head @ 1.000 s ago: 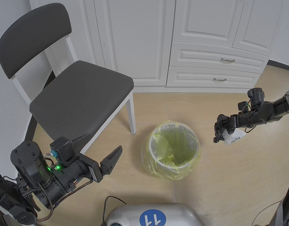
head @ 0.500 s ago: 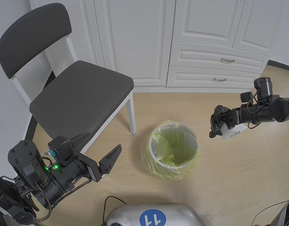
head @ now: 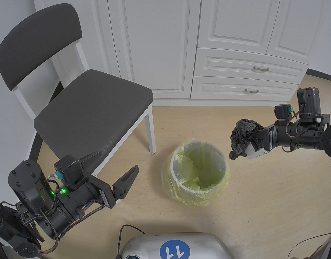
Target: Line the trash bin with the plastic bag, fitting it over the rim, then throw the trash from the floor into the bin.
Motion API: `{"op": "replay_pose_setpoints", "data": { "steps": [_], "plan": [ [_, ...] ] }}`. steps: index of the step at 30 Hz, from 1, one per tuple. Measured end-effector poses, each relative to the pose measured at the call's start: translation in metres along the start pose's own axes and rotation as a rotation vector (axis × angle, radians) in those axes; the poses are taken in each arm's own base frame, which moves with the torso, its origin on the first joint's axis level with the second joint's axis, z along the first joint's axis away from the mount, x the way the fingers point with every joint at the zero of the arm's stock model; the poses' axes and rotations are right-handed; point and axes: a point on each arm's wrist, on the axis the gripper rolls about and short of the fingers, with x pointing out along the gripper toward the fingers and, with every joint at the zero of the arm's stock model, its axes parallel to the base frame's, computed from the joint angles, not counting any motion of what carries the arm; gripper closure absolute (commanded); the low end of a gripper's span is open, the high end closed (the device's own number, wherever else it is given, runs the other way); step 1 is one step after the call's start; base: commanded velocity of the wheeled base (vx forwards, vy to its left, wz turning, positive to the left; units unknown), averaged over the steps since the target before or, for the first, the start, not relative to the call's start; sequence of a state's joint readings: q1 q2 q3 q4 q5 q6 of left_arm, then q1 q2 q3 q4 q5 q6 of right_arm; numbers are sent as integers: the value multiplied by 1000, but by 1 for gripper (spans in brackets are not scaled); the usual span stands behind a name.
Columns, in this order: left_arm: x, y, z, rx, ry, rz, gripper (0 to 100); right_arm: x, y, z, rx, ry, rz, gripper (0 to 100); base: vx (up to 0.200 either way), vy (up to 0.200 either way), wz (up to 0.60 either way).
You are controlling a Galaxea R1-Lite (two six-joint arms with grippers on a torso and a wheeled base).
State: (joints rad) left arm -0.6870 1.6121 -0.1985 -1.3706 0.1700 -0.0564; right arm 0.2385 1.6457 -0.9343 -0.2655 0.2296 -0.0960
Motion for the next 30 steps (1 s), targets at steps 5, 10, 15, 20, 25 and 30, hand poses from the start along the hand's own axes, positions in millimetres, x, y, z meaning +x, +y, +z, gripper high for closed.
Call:
{"op": "replay_pose_setpoints", "data": {
  "steps": [5, 10, 15, 20, 25, 30],
  "plan": [
    [0, 0, 0, 0, -2, 0, 0, -1, 20, 2, -26, -76, 22, 100, 0, 0, 0],
    [0, 0, 1, 0, -3, 0, 0, 10, 44, 0, 32, -116, 74, 100, 0, 0, 0],
    [0, 0, 2, 0, -7, 1, 0, 32, 58, -11, 58, -87, 96, 100, 0, 0, 0],
    [-1, 1, 3, -1, -13, 1, 0, 60, 62, -21, 75, -57, 104, 100, 0, 0, 0],
    [-1, 1, 4, -2, -17, 2, 0, 97, 59, -30, 147, -89, 102, 100, 0, 0, 0],
    [-1, 1, 4, -2, -18, 2, 0, 148, 52, -53, 225, -95, 94, 100, 0, 0, 0]
  ]
}}
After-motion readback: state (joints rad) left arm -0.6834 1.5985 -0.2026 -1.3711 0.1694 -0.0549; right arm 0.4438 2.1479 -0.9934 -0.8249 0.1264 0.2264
